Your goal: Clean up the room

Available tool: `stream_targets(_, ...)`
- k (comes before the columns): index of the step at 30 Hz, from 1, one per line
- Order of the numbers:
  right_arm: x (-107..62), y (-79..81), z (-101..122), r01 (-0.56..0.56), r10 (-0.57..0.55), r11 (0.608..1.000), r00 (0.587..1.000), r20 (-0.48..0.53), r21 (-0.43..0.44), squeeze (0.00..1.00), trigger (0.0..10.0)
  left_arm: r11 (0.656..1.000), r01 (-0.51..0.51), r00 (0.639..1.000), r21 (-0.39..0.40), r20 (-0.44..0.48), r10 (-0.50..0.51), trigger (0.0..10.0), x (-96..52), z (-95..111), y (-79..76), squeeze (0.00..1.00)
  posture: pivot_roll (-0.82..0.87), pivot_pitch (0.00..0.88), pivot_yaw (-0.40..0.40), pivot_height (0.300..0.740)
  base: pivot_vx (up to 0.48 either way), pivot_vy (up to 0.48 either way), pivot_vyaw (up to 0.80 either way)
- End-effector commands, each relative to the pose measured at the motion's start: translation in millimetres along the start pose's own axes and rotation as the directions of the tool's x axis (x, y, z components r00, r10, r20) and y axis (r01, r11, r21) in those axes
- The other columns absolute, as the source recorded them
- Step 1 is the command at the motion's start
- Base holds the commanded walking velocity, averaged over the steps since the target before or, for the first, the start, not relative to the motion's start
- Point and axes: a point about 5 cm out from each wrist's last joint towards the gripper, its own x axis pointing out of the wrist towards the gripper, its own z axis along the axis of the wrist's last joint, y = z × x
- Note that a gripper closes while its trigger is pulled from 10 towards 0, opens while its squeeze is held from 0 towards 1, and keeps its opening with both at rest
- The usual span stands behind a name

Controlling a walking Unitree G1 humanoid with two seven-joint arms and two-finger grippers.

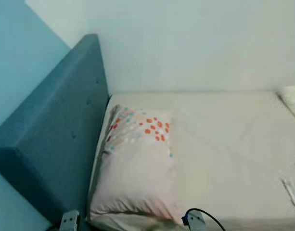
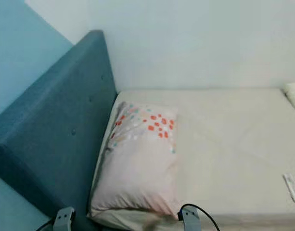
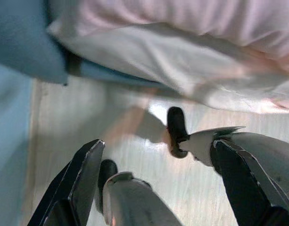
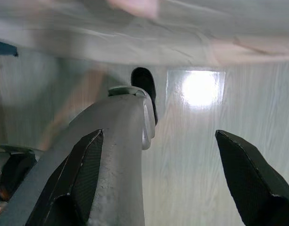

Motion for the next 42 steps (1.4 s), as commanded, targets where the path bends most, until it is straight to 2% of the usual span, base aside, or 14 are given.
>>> stream_targets(1, -0.5, -0.1, -11.5, -0.008, 0.007, 1.000, 0.999, -0.038, -0.009, 0.00, 10.0, 1.000, 0.003, 1.000, 0.005, -0.010, -0.003, 10.0, -1.1, -2.0, 1.4, 0.00, -0.07, 0.031, 0.024, 0.740, 0.000, 0.000, -0.75)
stream_targets(4, -1.5, -13.3, -18.6, 0.006, -0.007, 1.000, 0.999, -0.050, -0.014, 0.00, 10.0, 1.000, 0.006, 1.000, 0.005, -0.013, -0.006, 10.0, -1.7, -3.4, 1.9, 0.00, -0.07, 0.032, 0.024, 0.740, 0.000, 0.000, -0.75)
stream_targets(5, -1.5, -13.3, -18.6, 0.006, -0.007, 1.000, 0.999, -0.050, -0.014, 0.00, 10.0, 1.000, 0.006, 1.000, 0.005, -0.013, -0.006, 10.0, -1.7, -3.4, 1.9, 0.00, -0.07, 0.032, 0.024, 0.740, 0.000, 0.000, -0.75)
stream_targets(6, -3.0, -27.1, -24.3, 0.020, -0.021, 1.000, 0.998, -0.058, -0.017, 0.00, 10.0, 1.000, 0.007, 1.000, 0.007, -0.019, -0.007, 10.0, -2.1, -5.0, 2.1, 0.00, -0.07, 0.033, 0.024, 0.740, 0.000, 0.000, -0.75)
stream_targets(8, -3.7, -32.2, -26.3, 0.025, -0.026, 1.000, 0.998, -0.061, -0.018, 0.00, 10.0, 1.000, 0.007, 1.000, 0.007, -0.021, -0.007, 10.0, -2.2, -5.7, 2.2, 0.00, -0.07, 0.034, 0.024, 0.740, 0.000, 0.000, -0.75)
stream_targets(11, -6.4, -47.8, -33.2, 0.041, -0.043, 0.999, 0.997, -0.071, -0.019, 0.00, 10.0, 1.000, 0.008, 1.000, 0.010, -0.026, -0.008, 10.0, -2.3, -7.4, 1.9, 0.00, -0.07, 0.035, 0.025, 0.740, 0.000, 0.000, -0.75)
stream_targets(16, -7.7, -53.2, -37.8, 0.048, -0.050, 0.999, 0.996, -0.079, -0.021, 0.00, 10.0, 1.000, 0.002, 1.000, 0.013, -0.027, -0.002, 10.0, -2.3, -8.4, 1.8, 0.00, -0.07, 0.038, 0.024, 0.740, 0.000, 0.000, -0.76)
stream_targets(21, -6.6, -45.1, -38.4, 0.043, -0.045, 0.999, 0.996, -0.074, -0.021, 0.00, 10.0, 1.000, -0.007, 1.000, 0.029, -0.028, 0.008, 10.0, -2.4, -8.3, 2.3, 0.00, -0.07, 0.042, 0.026, 0.740, 0.000, 0.000, -0.76)
stream_targets(23, -5.1, -37.3, -34.3, 0.044, -0.045, 0.999, 0.997, -0.059, -0.020, 0.00, 10.0, 0.999, -0.013, 0.999, 0.040, -0.029, 0.014, 10.0, -2.3, -8.2, 2.5, 0.00, -0.07, 0.043, 0.027, 0.740, 0.000, 0.000, 0.00)
stream_targets(27, -4.2, -31.6, -31.7, 0.038, -0.038, 0.999, 0.998, -0.053, -0.017, 0.00, 10.0, 0.999, -0.018, 0.999, 0.046, -0.029, 0.019, 10.0, -1.9, -8.1, 2.2, 0.00, -0.07, 0.043, 0.028, 0.740, 0.000, 0.000, 0.00)
stream_targets(29, -3.0, -21.9, -27.9, 0.024, -0.025, 1.000, 0.999, -0.045, -0.015, 0.00, 10.0, 0.999, -0.029, 0.999, 0.019, -0.022, 0.029, 10.0, -0.1, -7.5, -0.3, 0.00, -0.07, 0.044, 0.027, 0.740, 0.000, -0.304, 0.00)
stream_targets(33, -2.1, -13.2, -24.6, 0.012, -0.013, 1.000, 0.999, -0.037, -0.016, 0.00, 10.0, 1.000, -0.017, 1.000, 0.001, -0.010, 0.017, 10.0, 2.1, -5.8, -4.3, 0.00, -0.08, 0.046, 0.025, 0.740, 0.000, -0.324, 0.00)
stream_targets(42, -0.8, -2.0, -13.7, 0.000, 0.000, 1.000, 1.000, -0.010, -0.015, 0.00, 10.0, 0.999, 0.010, 1.000, -0.050, 0.008, -0.010, 10.0, 6.0, -4.3, -12.5, 0.00, -0.08, 0.045, 0.021, 0.740, 0.000, -0.380, 0.00)
